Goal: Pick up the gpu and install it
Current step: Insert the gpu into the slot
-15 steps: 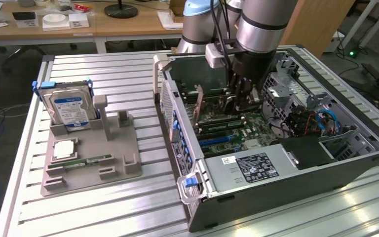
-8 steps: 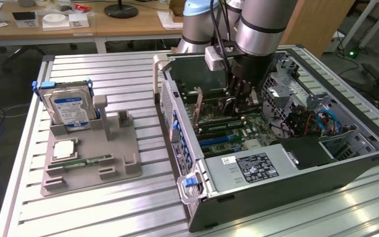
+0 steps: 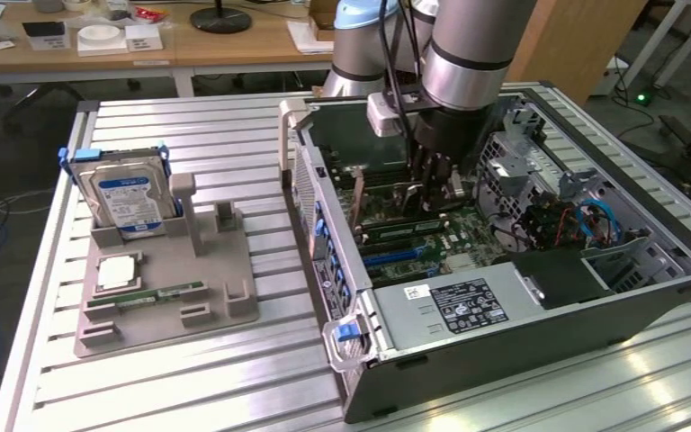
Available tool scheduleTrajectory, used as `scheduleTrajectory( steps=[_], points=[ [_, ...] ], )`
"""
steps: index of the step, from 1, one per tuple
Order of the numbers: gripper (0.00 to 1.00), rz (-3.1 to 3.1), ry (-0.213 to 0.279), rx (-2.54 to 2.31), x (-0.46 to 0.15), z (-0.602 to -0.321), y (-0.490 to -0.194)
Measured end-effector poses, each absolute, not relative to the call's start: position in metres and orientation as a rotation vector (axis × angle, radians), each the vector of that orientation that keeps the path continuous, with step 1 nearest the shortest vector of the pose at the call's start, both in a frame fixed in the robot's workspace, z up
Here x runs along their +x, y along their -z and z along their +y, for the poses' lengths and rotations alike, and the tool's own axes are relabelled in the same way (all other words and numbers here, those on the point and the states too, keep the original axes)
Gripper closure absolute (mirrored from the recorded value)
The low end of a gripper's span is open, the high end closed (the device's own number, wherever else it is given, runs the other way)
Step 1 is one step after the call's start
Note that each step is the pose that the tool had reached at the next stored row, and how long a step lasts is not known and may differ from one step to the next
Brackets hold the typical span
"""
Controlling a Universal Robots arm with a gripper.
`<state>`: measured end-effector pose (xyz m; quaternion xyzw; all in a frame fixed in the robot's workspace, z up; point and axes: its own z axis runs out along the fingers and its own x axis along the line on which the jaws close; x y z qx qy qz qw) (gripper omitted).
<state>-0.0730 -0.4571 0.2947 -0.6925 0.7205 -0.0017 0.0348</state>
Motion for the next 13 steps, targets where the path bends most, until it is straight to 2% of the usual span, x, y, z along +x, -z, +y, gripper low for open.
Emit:
scheduleTrajectory(
  steps=[13],
  points=[
    [0.72, 2.233, 0.010, -2.114, -0.0773, -0.4571, -0.2835]
  ],
)
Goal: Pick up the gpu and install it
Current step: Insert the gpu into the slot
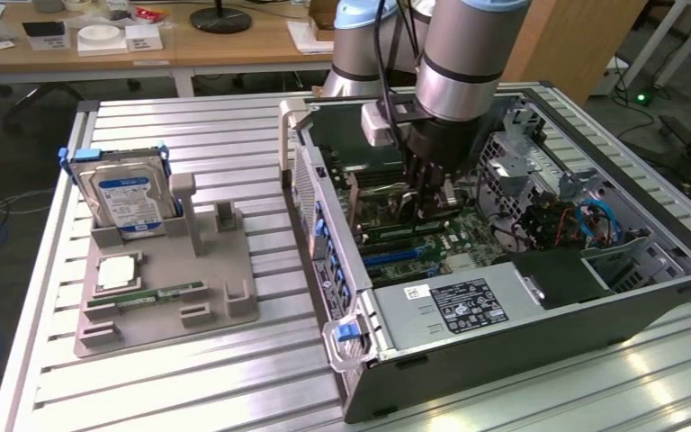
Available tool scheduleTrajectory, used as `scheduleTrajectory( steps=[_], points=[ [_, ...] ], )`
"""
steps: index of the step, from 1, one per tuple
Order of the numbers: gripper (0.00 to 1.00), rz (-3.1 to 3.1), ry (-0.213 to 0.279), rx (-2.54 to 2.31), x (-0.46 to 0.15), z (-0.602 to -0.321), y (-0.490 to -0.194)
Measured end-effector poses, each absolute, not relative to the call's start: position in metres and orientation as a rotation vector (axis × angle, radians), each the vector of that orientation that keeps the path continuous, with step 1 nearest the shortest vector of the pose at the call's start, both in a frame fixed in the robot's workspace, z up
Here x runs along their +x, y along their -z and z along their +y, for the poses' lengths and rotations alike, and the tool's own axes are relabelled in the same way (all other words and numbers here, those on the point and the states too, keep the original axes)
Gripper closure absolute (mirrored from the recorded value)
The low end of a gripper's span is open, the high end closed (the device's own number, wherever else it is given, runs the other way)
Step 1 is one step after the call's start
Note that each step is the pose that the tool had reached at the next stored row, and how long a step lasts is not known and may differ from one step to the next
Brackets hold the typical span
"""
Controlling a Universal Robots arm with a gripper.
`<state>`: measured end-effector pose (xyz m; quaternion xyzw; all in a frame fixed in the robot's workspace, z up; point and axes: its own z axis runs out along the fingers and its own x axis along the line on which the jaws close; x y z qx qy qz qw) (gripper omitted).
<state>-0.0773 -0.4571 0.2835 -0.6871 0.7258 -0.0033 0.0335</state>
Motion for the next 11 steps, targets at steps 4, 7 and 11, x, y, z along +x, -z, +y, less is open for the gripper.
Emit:
scheduleTrajectory(
  steps=[4, 7, 11],
  points=[
    [0.72, 2.234, 0.013, -2.114, -0.0773, -0.4577, -0.2816],
    [0.72, 2.236, 0.016, -2.115, -0.0772, -0.4580, -0.2792],
    [0.72, 2.237, 0.017, -2.116, -0.0772, -0.4591, -0.2752]
  ],
)
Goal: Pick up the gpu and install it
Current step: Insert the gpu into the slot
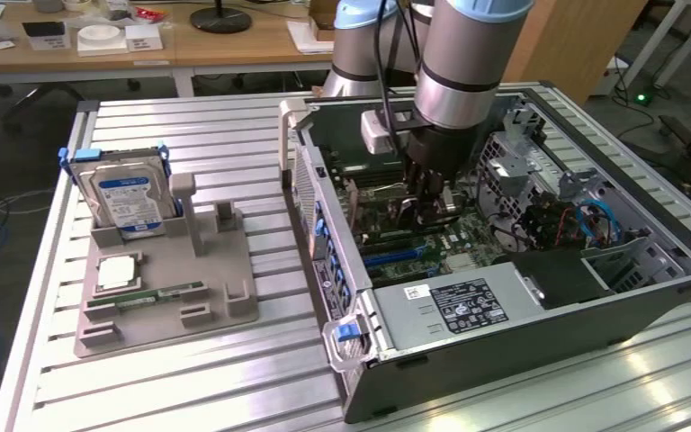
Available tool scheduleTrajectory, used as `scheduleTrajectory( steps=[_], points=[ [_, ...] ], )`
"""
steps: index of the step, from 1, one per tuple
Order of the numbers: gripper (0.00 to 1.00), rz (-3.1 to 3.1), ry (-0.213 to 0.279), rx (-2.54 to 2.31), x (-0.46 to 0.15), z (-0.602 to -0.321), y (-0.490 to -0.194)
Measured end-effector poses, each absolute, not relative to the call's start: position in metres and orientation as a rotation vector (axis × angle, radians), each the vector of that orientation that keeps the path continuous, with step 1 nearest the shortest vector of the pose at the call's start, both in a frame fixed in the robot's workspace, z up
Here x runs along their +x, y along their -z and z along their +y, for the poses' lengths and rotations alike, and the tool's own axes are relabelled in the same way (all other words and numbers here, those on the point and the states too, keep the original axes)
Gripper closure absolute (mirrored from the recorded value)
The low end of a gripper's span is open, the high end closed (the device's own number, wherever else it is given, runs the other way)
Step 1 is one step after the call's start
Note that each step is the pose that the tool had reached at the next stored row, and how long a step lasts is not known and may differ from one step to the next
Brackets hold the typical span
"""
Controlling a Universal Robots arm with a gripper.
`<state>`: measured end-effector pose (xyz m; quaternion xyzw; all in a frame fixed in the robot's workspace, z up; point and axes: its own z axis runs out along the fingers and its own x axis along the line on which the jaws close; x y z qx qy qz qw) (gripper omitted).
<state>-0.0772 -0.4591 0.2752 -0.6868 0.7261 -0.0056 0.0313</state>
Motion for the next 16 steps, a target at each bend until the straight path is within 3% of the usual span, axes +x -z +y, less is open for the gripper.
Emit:
scheduleTrajectory(
  steps=[16],
  points=[
    [0.72, 2.241, 0.025, -2.120, -0.0773, -0.4604, -0.2655]
  ],
)
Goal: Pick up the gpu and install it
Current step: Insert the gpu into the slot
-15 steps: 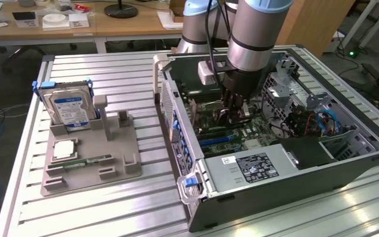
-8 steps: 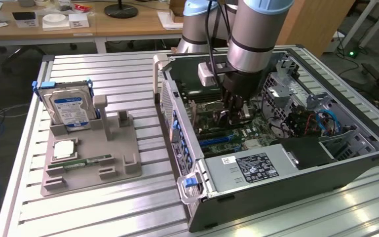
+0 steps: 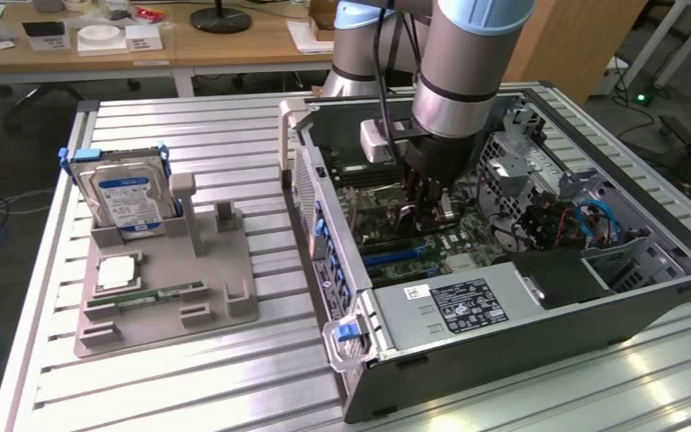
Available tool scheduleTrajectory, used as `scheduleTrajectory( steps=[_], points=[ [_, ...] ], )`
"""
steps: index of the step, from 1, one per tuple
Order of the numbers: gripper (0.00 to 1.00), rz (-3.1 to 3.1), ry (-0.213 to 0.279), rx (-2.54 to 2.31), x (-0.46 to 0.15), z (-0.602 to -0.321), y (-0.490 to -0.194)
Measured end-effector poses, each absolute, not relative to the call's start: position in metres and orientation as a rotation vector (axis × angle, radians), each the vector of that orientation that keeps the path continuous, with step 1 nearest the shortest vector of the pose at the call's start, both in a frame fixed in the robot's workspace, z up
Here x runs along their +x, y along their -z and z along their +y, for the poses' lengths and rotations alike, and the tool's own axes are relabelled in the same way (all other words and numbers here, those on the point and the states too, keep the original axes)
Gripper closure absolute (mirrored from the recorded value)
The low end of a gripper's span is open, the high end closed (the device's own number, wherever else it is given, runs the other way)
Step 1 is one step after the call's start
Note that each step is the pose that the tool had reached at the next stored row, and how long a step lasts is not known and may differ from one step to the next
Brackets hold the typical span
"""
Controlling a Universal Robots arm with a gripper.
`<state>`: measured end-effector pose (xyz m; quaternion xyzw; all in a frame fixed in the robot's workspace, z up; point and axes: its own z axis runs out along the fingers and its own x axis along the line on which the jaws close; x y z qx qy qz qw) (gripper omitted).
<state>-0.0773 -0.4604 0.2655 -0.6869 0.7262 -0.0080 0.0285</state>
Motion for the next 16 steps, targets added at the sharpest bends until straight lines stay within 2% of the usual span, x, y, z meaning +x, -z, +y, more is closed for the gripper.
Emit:
scheduleTrajectory(
  steps=[16],
  points=[
    [0.72, 2.243, 0.021, -2.122, -0.0788, -0.4608, -0.2551]
  ],
)
